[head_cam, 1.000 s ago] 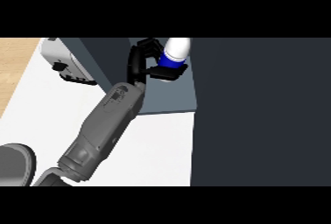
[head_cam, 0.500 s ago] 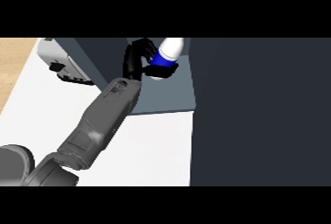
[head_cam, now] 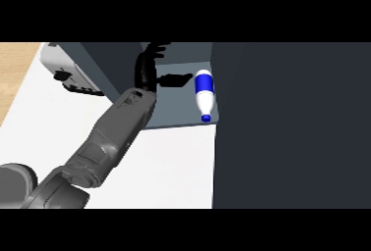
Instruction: Pick up the bottled water, place it into the cabinet and close the cabinet
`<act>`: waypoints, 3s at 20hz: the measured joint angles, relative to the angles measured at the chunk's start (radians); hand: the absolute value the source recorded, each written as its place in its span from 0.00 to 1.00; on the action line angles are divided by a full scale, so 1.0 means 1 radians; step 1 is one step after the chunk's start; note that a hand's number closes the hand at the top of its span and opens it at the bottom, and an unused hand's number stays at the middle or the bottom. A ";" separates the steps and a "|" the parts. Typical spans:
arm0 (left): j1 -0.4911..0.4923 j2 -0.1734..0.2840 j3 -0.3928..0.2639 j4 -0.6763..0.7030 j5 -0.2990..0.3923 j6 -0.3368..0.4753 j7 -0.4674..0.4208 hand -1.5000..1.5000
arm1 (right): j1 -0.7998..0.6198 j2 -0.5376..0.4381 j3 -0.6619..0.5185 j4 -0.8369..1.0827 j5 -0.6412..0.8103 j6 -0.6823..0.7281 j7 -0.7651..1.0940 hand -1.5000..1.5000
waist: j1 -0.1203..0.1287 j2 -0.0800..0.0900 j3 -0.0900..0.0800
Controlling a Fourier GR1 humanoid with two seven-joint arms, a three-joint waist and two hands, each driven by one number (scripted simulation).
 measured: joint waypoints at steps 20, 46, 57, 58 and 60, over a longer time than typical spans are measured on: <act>0.014 -0.006 0.125 -0.051 0.092 -0.196 -0.177 0.00 | 0.034 -0.001 0.025 -0.013 0.036 -0.005 -0.039 0.00 | 0.013 -0.004 0.000; 0.326 -0.028 -0.116 -0.562 0.241 -0.490 -0.132 0.00 | 0.117 -0.007 0.016 -0.063 0.031 -0.053 -0.028 0.00 | 0.107 -0.039 0.001; 0.785 0.026 -0.265 -1.200 0.266 -0.410 0.028 0.00 | 0.121 -0.012 0.044 -0.103 0.055 -0.072 -0.001 0.00 | 0.126 -0.045 0.000; 0.834 0.037 -0.285 -1.267 0.265 -0.403 0.046 0.00 | 0.122 -0.019 0.045 -0.103 0.062 -0.066 -0.005 0.00 | 0.123 -0.044 0.000; 0.918 0.062 -0.323 -1.398 0.259 -0.385 0.091 0.00 | 0.126 -0.040 0.050 -0.117 0.073 -0.049 -0.008 0.00 | 0.116 -0.042 -0.001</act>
